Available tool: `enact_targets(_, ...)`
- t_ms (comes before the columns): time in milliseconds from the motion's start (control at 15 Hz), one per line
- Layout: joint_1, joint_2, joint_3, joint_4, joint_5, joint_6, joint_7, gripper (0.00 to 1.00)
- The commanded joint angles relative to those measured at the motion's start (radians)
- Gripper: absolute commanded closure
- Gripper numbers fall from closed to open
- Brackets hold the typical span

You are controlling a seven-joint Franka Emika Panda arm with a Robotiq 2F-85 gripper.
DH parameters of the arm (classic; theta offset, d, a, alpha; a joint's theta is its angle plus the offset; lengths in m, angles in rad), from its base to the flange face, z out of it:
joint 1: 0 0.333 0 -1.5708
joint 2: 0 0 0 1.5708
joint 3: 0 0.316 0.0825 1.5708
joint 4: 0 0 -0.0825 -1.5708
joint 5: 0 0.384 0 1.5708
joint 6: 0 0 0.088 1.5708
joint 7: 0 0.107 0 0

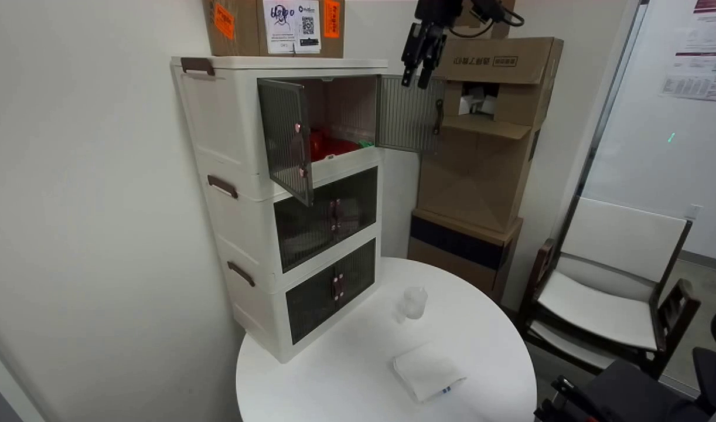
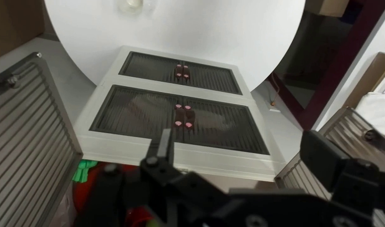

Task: Remove the jar from the top cabinet

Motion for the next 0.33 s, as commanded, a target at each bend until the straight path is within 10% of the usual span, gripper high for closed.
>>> enact_targets(0, 0.024, -0.002, -0.015, -0.005, -0.016, 0.026, 0.021, 0.00)
enact_targets(267, 0.031, -0.008, -0.013, -0.019, -0.028, 0.046, 0.039, 0.00)
